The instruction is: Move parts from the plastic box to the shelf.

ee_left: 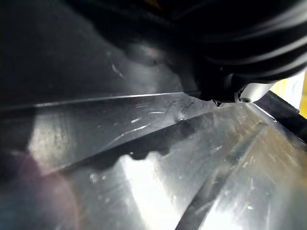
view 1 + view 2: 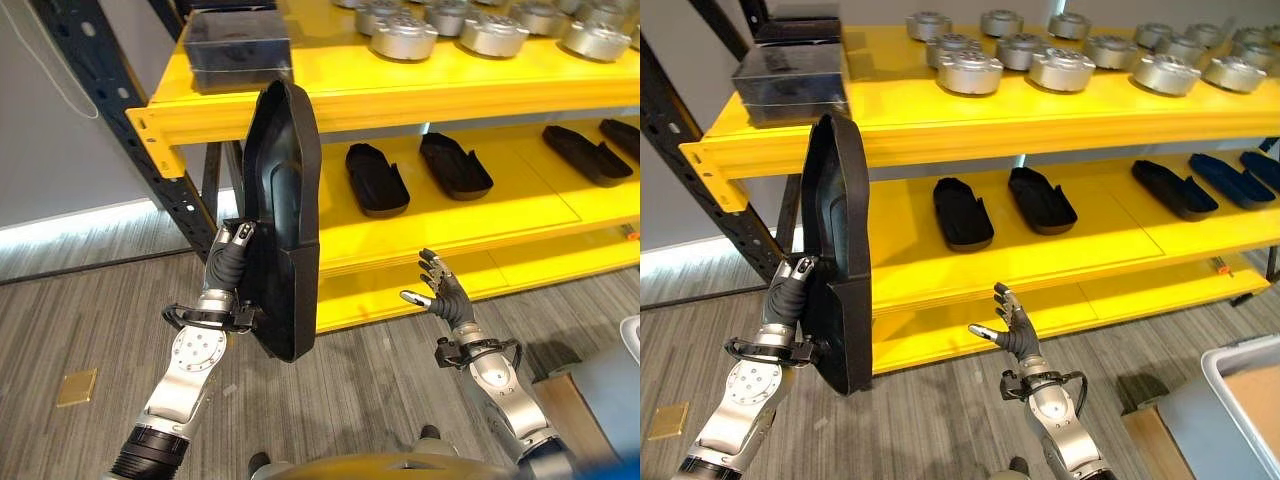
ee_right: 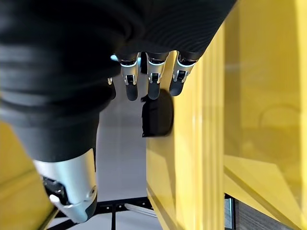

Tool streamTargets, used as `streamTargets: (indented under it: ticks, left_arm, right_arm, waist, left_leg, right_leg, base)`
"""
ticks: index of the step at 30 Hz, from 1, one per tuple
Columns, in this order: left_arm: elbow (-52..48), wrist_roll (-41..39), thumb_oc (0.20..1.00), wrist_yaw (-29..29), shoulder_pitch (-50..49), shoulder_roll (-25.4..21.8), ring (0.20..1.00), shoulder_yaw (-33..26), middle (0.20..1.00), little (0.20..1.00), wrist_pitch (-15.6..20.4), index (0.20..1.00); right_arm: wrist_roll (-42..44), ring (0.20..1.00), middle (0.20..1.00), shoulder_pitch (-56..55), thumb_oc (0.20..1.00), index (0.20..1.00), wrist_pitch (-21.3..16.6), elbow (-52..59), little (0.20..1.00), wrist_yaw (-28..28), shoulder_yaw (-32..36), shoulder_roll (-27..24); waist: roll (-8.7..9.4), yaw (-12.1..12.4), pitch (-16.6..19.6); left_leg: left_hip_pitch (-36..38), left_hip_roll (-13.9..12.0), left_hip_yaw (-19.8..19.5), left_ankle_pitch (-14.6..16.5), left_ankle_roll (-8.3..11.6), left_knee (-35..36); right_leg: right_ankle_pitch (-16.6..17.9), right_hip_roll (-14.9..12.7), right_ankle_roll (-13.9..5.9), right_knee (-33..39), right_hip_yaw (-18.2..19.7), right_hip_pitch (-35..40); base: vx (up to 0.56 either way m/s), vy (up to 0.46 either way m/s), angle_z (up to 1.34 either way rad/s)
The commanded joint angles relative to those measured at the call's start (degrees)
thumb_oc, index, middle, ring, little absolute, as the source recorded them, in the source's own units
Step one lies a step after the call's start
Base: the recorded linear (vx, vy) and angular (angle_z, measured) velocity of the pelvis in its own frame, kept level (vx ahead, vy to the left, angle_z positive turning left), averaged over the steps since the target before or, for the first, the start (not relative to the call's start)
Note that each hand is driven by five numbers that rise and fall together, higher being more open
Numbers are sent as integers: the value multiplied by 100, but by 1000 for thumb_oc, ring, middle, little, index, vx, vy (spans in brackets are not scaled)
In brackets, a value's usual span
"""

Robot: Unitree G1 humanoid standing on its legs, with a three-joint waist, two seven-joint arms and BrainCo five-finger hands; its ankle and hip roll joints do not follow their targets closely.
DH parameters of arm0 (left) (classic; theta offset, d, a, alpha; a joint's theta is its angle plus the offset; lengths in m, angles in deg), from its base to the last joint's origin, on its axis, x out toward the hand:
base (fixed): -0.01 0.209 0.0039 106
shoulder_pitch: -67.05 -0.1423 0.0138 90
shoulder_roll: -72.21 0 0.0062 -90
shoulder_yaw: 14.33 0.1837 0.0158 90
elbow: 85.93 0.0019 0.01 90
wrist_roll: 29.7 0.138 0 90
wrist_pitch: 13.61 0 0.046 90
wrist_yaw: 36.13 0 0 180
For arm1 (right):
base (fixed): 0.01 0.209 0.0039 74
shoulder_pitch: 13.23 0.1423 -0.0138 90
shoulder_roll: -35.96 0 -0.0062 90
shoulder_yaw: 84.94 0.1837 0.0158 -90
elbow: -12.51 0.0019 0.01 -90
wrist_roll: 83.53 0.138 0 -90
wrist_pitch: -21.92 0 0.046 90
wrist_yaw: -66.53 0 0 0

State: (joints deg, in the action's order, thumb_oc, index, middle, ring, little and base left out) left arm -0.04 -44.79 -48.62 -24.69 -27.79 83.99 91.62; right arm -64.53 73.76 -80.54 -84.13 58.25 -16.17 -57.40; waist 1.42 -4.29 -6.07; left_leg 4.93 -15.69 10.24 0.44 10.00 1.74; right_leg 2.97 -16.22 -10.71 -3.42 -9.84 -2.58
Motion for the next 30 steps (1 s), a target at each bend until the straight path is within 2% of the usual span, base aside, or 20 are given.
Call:
streamTargets:
  ticks: [1,7,12,17,25,27,30]
  left_arm:
    - [179,-121,200,-247,778,81,200,-69,200,200,163,200]
    - [749,162,200,-633,1805,71,200,284,200,200,71,200]
    - [591,690,200,-635,1943,45,200,541,200,200,48,200]
    - [648,1796,200,-471,2025,-344,200,1009,200,200,1,200]
    - [736,2664,200,-346,2212,-973,200,1299,200,200,48,200]
    - [887,2620,200,-410,2208,-1007,200,1263,200,200,32,200]
    - [1094,2061,200,-734,2245,-737,200,919,200,200,-49,200]
  right_arm:
    - [168,1000,1000,135,1000,1000,-117,290,1000,139,45,-151]
    - [220,1000,1000,239,1000,1000,-109,321,1000,146,-136,-170]
    - [278,1000,1000,273,1000,1000,-173,350,1000,175,-209,-202]
    - [400,1000,1000,278,1000,1000,-304,342,1000,250,-239,-233]
    - [364,1000,1000,266,1000,1000,-377,269,1000,354,-306,-330]
    - [343,1000,1000,253,1000,1000,-390,277,1000,365,-331,-346]
    - [333,1000,1000,207,1000,1000,-363,318,1000,347,-290,-389]
  waist:
    - [-53,-41,-48]
    - [47,-162,-284]
    - [67,-211,-498]
    - [106,-256,-783]
    - [72,-296,-1155]
    - [90,-302,-1232]
    - [122,-311,-1326]
  left_leg:
    - [-242,230,-395,33,-360,-462]
    - [-490,261,-343,167,-347,-853]
    - [-607,252,-309,210,-346,-1000]
    - [-784,226,-310,289,-322,-1277]
    - [-1001,241,-272,342,-307,-1520]
    - [-1061,263,-254,354,-310,-1582]
    - [-1183,289,-283,350,-309,-1641]
  right_leg:
    - [-611,32,164,-1280,120,-263]
    - [-551,21,146,-1263,283,-386]
    - [-518,38,138,-1303,385,-518]
    - [-554,91,152,-1457,517,-678]
    - [-520,109,146,-1616,670,-956]
    - [-506,96,146,-1634,703,-1005]
    - [-490,82,168,-1667,727,-1091]
  base:
    - [-7,37,-8]
    - [-36,21,-5]
    - [-64,12,-7]
    - [-73,-5,-5]
    - [-65,12,-6]
    - [-54,19,-7]
    - [-33,5,-3]
